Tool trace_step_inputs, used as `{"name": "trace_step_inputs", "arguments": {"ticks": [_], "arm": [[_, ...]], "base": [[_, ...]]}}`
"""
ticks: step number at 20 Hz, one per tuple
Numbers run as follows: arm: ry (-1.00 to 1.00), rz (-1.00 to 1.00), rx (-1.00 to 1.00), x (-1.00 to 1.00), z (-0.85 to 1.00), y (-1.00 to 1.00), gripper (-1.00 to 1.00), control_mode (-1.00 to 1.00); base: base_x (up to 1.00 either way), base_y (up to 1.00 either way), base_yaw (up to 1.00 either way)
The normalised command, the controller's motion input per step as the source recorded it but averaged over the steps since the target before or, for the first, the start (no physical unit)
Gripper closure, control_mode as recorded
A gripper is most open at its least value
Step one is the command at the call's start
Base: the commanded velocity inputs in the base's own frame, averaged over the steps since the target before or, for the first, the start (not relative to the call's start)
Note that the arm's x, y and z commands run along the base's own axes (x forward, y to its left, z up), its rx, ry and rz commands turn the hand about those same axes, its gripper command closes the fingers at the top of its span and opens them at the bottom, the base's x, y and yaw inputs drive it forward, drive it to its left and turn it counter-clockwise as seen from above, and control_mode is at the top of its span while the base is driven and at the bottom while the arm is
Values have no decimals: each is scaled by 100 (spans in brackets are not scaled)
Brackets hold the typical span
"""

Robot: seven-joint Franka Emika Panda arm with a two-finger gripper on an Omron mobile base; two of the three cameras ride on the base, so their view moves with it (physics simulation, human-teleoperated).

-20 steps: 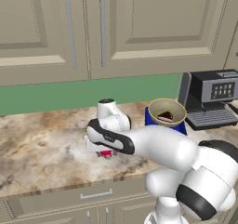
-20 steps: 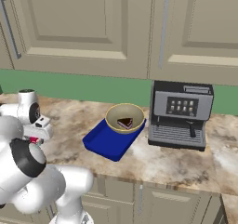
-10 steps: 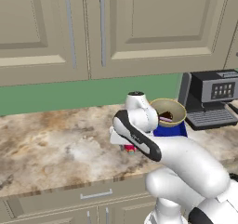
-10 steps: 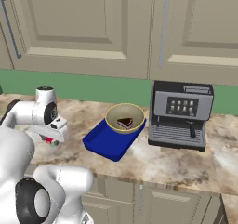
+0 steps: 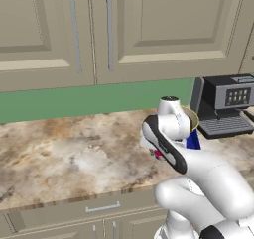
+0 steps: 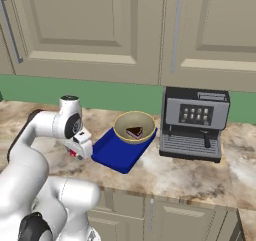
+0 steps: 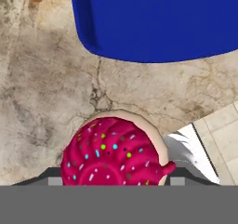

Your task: Place the bowl with cake and the cupcake onto the tray.

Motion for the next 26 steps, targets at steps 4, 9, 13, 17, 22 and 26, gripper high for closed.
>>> {"name": "trace_step_inputs", "arguments": {"ticks": [4,9,13,17,22,26], "arm": [[1,-8,-4,52,25,-49,100,-100],[3,-8,-3,59,-3,-45,100,-100],[0,-5,-7,42,-26,-29,100,-100],[-1,-5,-10,51,-39,-6,100,-100],[-2,-1,-5,52,-25,0,100,-100],[0,0,-3,12,-28,-17,100,-100]], "base": [[0,0,0],[0,0,0],[0,0,0],[0,0,0],[0,0,0],[0,0,0]]}}
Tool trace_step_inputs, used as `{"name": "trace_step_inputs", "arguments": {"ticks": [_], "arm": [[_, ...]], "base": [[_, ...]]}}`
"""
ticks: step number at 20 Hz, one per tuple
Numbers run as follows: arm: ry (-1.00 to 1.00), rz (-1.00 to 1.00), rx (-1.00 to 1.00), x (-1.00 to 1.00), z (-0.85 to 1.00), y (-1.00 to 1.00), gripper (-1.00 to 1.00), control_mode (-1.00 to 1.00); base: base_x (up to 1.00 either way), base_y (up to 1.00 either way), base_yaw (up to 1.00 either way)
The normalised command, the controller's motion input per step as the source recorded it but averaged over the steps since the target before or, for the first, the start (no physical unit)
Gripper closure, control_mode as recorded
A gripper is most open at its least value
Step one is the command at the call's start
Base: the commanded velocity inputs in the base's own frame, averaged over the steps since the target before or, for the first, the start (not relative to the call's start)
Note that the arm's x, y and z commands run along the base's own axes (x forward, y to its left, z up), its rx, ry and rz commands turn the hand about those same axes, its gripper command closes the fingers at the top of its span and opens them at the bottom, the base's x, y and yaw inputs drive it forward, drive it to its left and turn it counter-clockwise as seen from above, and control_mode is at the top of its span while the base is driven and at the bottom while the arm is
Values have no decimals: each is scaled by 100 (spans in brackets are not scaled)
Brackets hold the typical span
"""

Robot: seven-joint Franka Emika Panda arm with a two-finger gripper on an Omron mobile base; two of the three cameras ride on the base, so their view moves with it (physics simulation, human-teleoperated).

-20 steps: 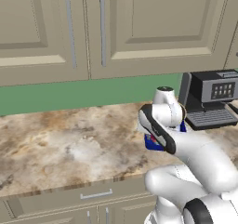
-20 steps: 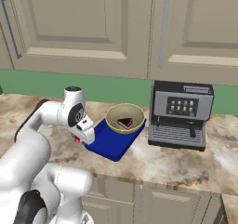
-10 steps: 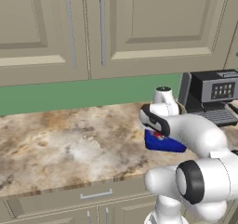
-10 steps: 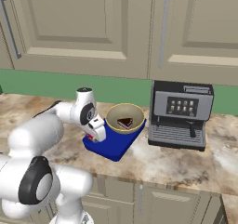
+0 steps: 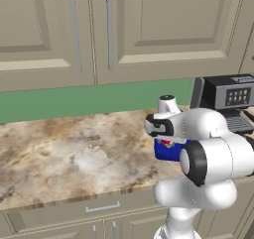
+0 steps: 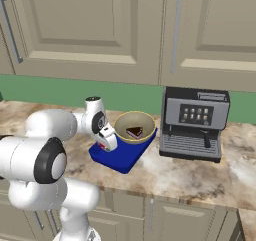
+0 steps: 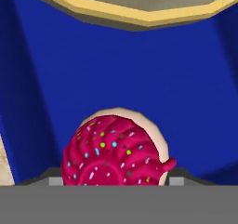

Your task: Place the bowl with cake and the cupcake onto the tray.

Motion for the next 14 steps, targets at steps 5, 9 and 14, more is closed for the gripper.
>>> {"name": "trace_step_inputs", "arguments": {"ticks": [5,9,14], "arm": [[0,0,-1,0,-27,-23,100,-100],[-1,0,0,0,-19,-10,100,-100],[-4,0,0,0,-21,-5,-100,-100]], "base": [[0,0,0],[0,0,0],[0,0,0]]}}
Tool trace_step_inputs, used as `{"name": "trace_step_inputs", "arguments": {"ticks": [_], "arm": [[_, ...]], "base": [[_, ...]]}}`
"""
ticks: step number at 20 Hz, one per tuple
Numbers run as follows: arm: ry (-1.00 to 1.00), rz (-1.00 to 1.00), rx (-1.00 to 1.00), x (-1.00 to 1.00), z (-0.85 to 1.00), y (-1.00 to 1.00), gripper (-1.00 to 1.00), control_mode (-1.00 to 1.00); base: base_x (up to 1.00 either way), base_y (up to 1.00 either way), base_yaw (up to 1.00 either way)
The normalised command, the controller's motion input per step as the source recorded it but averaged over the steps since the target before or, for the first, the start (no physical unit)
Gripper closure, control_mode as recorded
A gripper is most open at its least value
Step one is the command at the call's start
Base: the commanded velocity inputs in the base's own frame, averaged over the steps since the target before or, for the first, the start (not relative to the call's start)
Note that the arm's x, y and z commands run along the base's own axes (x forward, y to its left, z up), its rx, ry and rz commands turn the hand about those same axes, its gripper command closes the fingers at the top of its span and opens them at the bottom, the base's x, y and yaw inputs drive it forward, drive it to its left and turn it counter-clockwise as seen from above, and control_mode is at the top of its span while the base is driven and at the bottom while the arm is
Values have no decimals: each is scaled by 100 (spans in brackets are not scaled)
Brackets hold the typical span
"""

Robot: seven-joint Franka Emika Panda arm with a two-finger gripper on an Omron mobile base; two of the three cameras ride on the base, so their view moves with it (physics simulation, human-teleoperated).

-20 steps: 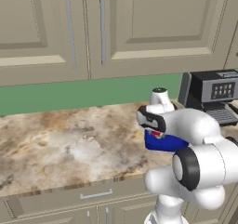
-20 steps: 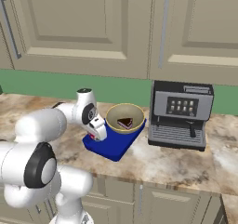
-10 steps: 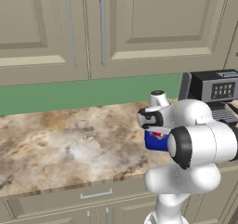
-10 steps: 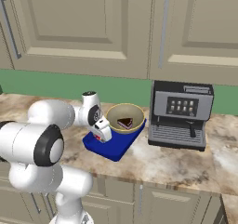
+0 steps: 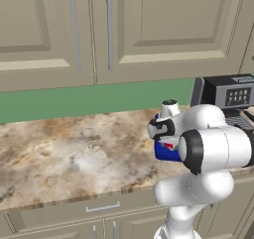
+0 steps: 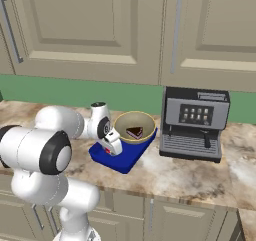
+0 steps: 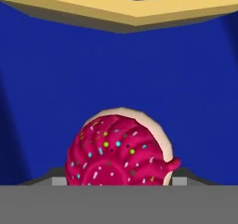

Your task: Place the bowl with cake and the cupcake onto the tray.

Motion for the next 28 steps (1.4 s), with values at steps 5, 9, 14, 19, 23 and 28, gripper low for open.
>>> {"name": "trace_step_inputs", "arguments": {"ticks": [5,9,14,19,23,28], "arm": [[-2,0,0,0,-2,-3,-100,-100],[0,0,-1,0,5,0,-100,-100],[1,-1,-6,0,29,-2,-100,-100],[2,-4,-4,-2,57,0,-100,-100],[0,-6,-1,-18,16,26,-100,-100],[0,-8,-3,-36,0,48,-100,-100]], "base": [[0,0,0],[0,0,0],[0,0,0],[0,0,0],[0,0,0],[0,0,0]]}}
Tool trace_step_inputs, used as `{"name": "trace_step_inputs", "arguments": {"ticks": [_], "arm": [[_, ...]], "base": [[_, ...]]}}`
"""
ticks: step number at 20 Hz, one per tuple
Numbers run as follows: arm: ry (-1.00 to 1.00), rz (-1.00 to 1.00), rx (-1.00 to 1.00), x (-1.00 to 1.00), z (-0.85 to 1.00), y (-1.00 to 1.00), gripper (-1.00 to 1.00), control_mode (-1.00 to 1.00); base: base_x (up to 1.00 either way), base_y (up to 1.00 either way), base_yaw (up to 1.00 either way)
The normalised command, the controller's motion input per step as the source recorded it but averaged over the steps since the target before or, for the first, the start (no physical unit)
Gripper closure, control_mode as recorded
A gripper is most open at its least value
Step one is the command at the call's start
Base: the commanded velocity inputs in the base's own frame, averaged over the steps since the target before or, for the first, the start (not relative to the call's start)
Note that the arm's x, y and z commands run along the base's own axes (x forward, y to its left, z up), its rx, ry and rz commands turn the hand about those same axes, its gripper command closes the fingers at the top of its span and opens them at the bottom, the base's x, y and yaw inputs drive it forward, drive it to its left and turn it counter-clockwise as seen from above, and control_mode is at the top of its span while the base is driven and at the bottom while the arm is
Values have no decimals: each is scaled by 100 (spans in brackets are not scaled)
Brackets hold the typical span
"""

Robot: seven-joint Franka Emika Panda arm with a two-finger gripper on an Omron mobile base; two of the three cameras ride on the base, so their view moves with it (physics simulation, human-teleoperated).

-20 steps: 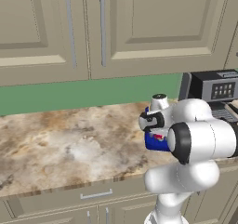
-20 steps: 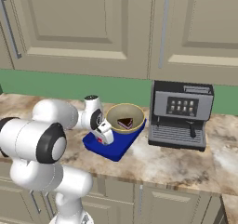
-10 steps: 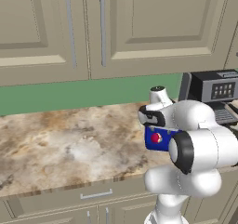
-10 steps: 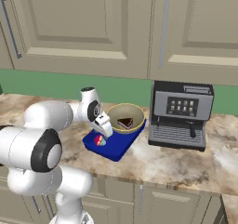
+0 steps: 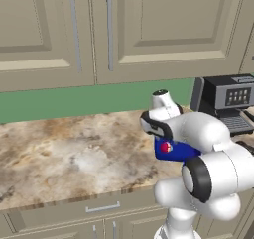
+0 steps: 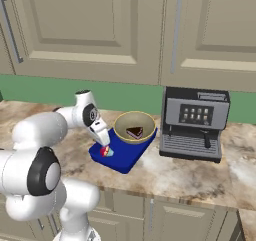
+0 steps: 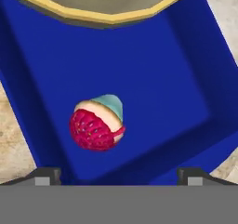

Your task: Place the bowl with cake and the cupcake onto the tray.

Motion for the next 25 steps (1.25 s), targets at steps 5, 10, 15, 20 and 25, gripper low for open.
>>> {"name": "trace_step_inputs", "arguments": {"ticks": [5,10,15,20,25], "arm": [[0,-7,-7,-48,0,58,-100,-100],[0,-8,-7,-63,0,61,-100,-100],[-1,-10,-3,-79,0,47,-100,-100],[-3,-7,-3,-89,0,39,-100,-100],[-5,-7,-5,-62,-1,26,-100,-100]], "base": [[0,0,0],[0,0,0],[0,0,0],[0,0,0],[0,0,0]]}}
